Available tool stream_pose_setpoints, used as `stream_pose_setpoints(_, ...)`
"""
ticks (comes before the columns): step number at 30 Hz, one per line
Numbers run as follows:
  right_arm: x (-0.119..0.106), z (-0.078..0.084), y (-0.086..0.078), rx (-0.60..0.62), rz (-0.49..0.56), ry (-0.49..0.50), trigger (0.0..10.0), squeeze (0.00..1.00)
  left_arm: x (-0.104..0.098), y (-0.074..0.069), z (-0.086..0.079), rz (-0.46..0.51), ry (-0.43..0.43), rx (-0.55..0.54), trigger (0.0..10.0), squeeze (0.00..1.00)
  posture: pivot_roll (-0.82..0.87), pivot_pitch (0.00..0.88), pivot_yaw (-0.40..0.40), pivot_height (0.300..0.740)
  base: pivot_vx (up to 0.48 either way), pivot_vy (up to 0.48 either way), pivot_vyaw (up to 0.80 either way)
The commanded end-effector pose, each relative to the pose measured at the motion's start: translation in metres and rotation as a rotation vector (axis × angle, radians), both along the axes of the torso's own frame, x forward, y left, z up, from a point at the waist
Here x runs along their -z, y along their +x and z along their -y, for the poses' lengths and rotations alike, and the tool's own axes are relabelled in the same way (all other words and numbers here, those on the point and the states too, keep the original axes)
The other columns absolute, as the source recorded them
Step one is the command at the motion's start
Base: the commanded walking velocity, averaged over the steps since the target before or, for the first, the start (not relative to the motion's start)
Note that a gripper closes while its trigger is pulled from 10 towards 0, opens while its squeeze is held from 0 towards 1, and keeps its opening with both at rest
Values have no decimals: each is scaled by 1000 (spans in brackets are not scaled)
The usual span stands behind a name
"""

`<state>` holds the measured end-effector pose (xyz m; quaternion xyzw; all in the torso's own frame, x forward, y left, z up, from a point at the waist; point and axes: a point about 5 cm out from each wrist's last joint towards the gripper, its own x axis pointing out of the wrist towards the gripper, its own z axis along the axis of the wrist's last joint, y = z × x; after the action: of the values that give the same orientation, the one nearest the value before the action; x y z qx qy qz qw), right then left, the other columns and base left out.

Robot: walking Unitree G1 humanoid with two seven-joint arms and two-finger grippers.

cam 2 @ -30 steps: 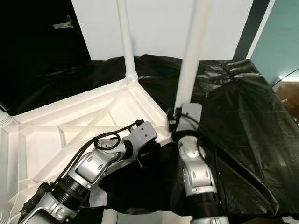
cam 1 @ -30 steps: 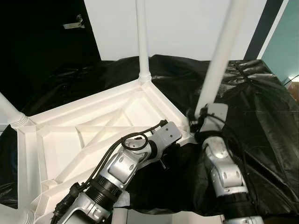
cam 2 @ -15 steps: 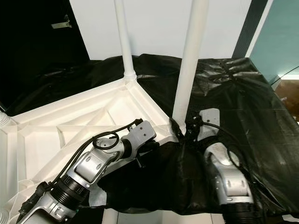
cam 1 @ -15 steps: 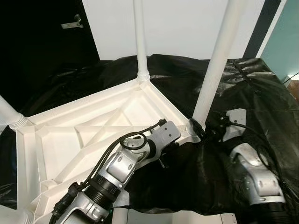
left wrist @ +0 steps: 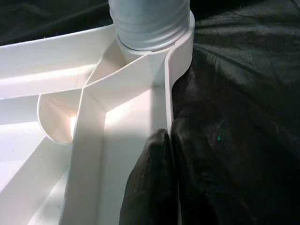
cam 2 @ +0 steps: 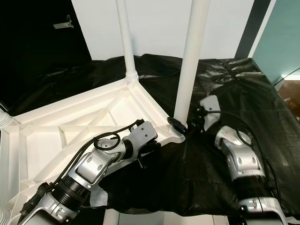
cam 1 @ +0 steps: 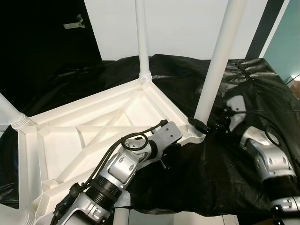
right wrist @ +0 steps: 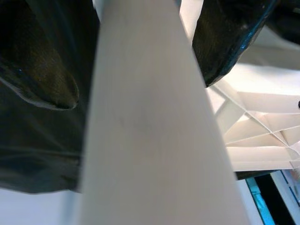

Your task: Building children table

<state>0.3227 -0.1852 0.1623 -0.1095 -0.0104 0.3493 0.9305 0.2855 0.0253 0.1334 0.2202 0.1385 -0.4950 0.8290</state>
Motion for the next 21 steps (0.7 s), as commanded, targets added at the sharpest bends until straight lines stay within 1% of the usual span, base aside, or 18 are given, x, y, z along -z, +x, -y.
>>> stream_pose_setpoints(1,3,-5,2,-29,-4,-25,10000,0,-4,6,-5,33,19,-23,10000,0,-64,0,37,740,0,0,0)
stream_pose_setpoints(3,3,-14,7,-69,-1,-41,10000,0,-4,5,-3,34,19,-15,10000,0,-61,0,35,740,0,0,0)
stream_pose_setpoints(4,4,-17,8,-83,-3,-49,3255,0,-4,5,-3,35,19,-13,10000,0,-58,0,32,740,0,0,0)
stream_pose_setpoints(5,4,-17,8,-83,-3,-49,3255,0,-4,5,-3,35,19,-13,10000,0,-58,0,32,740,0,0,0)
stream_pose_setpoints(6,6,-19,9,-98,-7,-54,0,0,-4,4,-2,35,17,-11,10000,0,-55,0,28,740,0,0,0)
stream_pose_setpoints(10,10,-19,11,-106,-14,-70,0,0,-4,4,-1,35,15,-10,10000,0,-54,0,25,740,0,0,0)
stream_pose_setpoints(12,16,-15,12,-76,-34,-85,0,0,-4,4,-1,36,15,-14,10000,0,-53,0,19,740,0,0,0)
stream_pose_setpoints(19,22,-11,12,-43,-49,-49,0,0,-4,3,-2,35,13,-18,10000,0,-53,0,13,740,0,0,0)
stream_pose_setpoints(20,23,-10,12,-18,-51,-36,2353,0,-4,3,-2,36,12,-19,10000,0,-53,0,12,740,0,0,0)
stream_pose_setpoints(21,23,-10,12,-18,-51,-36,2353,0,-4,3,-2,36,12,-19,10000,0,-53,0,12,740,0,0,0)
